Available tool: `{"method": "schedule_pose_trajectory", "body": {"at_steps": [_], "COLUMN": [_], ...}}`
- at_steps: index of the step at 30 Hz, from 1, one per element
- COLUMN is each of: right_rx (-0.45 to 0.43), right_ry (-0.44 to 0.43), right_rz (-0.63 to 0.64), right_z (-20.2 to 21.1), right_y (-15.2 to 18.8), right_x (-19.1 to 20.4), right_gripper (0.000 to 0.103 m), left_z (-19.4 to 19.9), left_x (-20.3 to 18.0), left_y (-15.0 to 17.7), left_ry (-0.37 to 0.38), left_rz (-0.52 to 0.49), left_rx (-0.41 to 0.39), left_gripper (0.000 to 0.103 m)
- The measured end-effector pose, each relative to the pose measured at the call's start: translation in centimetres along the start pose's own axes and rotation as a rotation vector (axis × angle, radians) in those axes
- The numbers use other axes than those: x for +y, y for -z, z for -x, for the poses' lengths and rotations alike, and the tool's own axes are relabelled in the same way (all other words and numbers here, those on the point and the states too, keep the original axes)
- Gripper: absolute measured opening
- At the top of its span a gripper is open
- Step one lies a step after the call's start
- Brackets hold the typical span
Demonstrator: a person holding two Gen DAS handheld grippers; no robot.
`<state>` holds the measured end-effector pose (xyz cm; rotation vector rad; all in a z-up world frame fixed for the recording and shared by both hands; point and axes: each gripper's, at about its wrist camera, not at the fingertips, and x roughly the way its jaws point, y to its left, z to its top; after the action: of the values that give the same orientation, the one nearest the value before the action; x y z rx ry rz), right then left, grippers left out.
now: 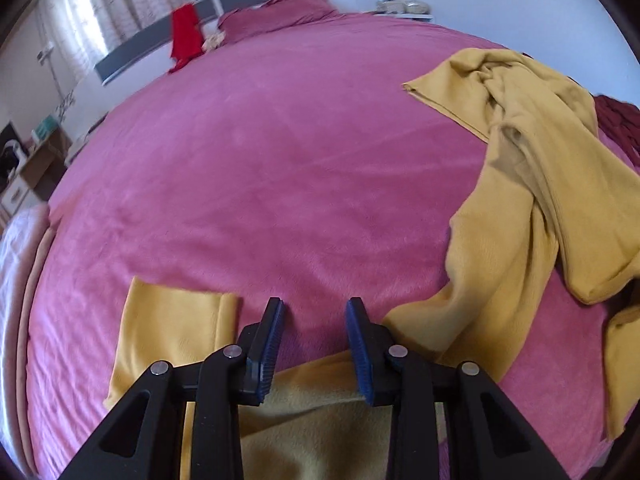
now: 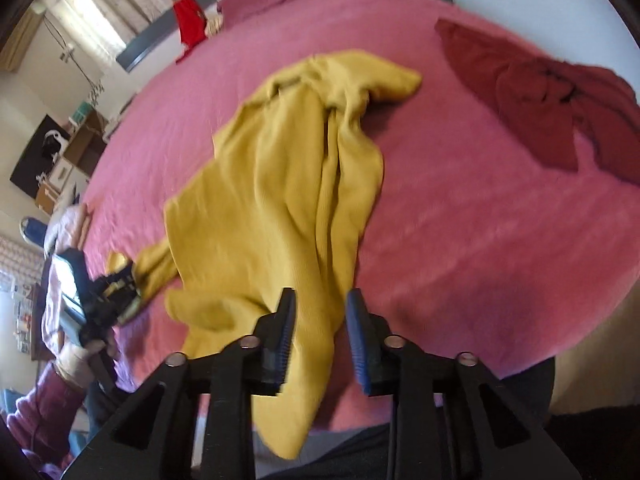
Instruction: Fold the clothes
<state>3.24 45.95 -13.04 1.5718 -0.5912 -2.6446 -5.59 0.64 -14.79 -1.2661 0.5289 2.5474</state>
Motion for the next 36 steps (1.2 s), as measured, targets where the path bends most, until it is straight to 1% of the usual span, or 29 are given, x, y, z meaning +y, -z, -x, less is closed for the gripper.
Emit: {"method": "schedule_pose_trajectory", "body": {"at_steps": [2,4,6,7,8,10,12,13,14,15,18,19,21,22,23,24,27,29,30,33,36], "right_rx": [-0.016,-0.018,-0.016,-0.01,-0.003,0.009,0.015,0.013,0.012,0.011,0.007,0.011,0.016,0.024,0.037,0.05,0.081,0.097,0.101,0.101,0.097], "right_ry": [-0.016,-0.038,-0.054,-0.063,-0.072,-0.091,-0.113,-0.118,-0.12,-0.123,-0.128,-0.133,-0.15,-0.163,-0.175,-0.18,-0.211,-0.229,-0.234,-0.237,-0.24], "right_rz": [-0.02,-0.028,-0.029,-0.033,-0.038,-0.047,-0.056,-0.06,-0.059,-0.058,-0.057,-0.053,-0.045,-0.039,-0.03,-0.024,-0.014,-0.005,-0.001,0.006,0.003], "right_z": [4.4,5.6,5.3,5.0,4.8,4.3,3.8,3.6,3.5,3.4,3.1,2.9,2.6,2.3,1.9,1.6,0.9,0.6,0.6,0.9,1.2], "right_y": [-1.7,-2.1,-2.1,-1.9,-1.8,-1.6,-1.8,-2.0,-2.0,-2.0,-2.5,-2.6,-2.6,-2.7,-2.7,-2.6,-2.1,-1.8,-1.7,-1.5,-1.5], "right_x": [-5.2,-6.6,-6.0,-5.8,-5.6,-5.1,-4.1,-3.6,-3.4,-3.1,-2.2,-2.0,-1.6,-1.3,-0.8,-0.4,0.8,1.5,1.7,1.8,1.4], "right_gripper": [0.04,0.04,0.04,0.04,0.04,0.04,0.04,0.04,0.04,0.04,0.04,0.04,0.04,0.04,0.042,0.043,0.044,0.044,0.044,0.044,0.044], "left_z": [-0.1,-0.2,-0.2,-0.2,-0.3,-0.3,-0.1,0.2,0.8,1.7,3.5,3.6,3.4,3.3,3.1,2.8,1.6,0.8,0.4,-0.1,-0.6], "left_x": [-0.1,0.1,0.3,0.2,-0.1,-0.5,0.4,1.4,2.5,4.0,8.2,9.5,10.0,9.2,8.1,7.0,4.3,2.5,1.7,-0.2,-0.2], "left_y": [0.3,0.6,0.4,0.1,-0.2,-0.7,-1.3,-1.6,-2.0,-2.5,-3.7,-3.9,-3.7,-3.4,-3.0,-2.7,-3.0,-3.7,-4.0,-4.2,-4.3], "left_ry": [0.012,0.043,0.073,0.068,0.048,0.031,0.056,0.075,0.066,0.033,0.007,0.038,0.151,0.154,0.171,0.22,0.375,0.437,0.465,0.52,0.53], "left_rz": [-0.03,-0.032,-0.021,-0.02,-0.03,-0.038,0.018,0.064,0.1,0.135,0.201,0.204,0.184,0.135,0.095,0.071,0.054,0.038,0.032,0.041,0.057], "left_rx": [-0.027,-0.039,-0.02,-0.007,0.01,0.037,0.052,0.043,0.022,-0.008,-0.052,-0.043,0.001,0.021,0.025,0.028,0.051,0.053,0.056,0.09,0.124], "left_gripper": [0.03,0.027,0.016,0.005,0.0,0.0,0.0,0.0,0.0,0.0,0.0,0.0,0.0,0.001,0.006,0.007,0.01,0.01,0.01,0.01,0.01]}}
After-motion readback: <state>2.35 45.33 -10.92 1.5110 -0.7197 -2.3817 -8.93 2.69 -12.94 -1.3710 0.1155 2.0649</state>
